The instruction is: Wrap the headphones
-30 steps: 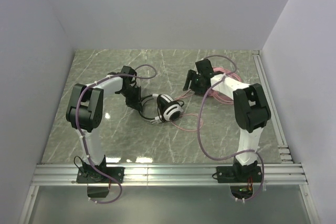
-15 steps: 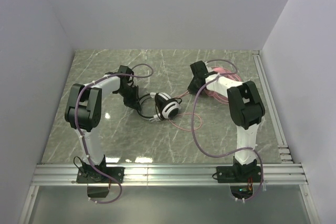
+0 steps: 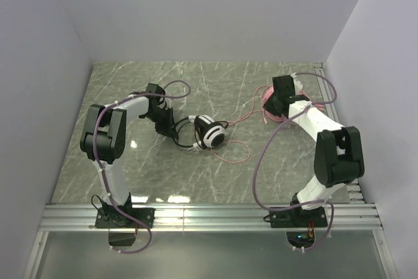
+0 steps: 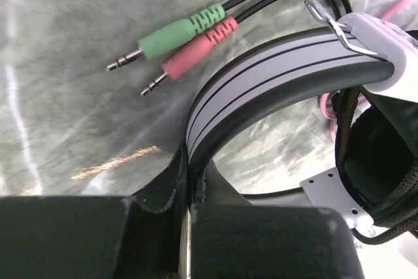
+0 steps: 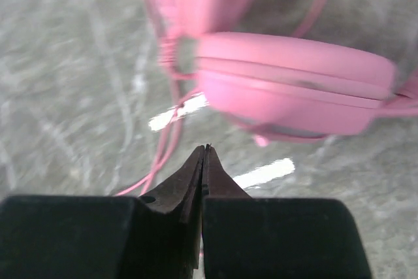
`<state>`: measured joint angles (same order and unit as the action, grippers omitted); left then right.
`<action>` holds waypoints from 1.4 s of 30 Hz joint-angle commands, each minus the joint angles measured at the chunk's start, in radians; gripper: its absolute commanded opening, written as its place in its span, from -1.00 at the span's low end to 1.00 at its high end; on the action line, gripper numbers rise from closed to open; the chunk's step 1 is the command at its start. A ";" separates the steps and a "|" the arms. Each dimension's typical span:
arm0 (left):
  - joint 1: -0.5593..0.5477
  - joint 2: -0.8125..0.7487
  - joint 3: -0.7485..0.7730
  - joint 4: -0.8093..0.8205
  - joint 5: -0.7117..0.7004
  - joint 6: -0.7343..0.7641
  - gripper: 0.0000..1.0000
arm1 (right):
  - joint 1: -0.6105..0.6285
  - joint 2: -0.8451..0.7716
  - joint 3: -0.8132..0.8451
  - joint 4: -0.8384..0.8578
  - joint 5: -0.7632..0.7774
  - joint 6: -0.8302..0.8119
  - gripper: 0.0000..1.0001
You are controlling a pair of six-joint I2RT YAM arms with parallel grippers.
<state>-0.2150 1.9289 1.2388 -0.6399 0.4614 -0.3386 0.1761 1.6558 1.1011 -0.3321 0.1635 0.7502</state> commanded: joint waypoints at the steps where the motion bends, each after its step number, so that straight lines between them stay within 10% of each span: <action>1: -0.001 -0.064 -0.002 0.040 0.138 -0.016 -0.99 | 0.037 -0.047 0.020 0.014 -0.067 -0.098 -1.00; 8: 0.003 -0.077 -0.013 0.069 0.212 -0.043 -0.99 | 0.101 -0.109 -0.079 0.186 -0.314 -0.181 -0.28; 22: 0.081 -0.064 0.013 0.072 0.229 -0.089 -0.99 | 0.186 -0.286 -0.260 0.377 -0.486 -0.115 0.00; 26: 0.086 -0.065 0.005 0.080 0.232 -0.094 -0.99 | 0.232 -0.379 -0.352 0.410 -0.477 -0.088 0.93; 39: 0.092 -0.088 -0.012 0.086 0.204 -0.103 -0.99 | 0.698 -0.334 -0.190 0.294 -0.129 -0.043 0.95; 42: 0.094 -0.093 -0.016 0.091 0.206 -0.105 -0.99 | 0.775 -0.251 -0.120 0.217 0.008 -0.081 0.70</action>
<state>-0.1276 1.9144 1.2152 -0.5869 0.5938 -0.4274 0.8883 1.3602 0.9081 -0.0399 -0.0059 0.7040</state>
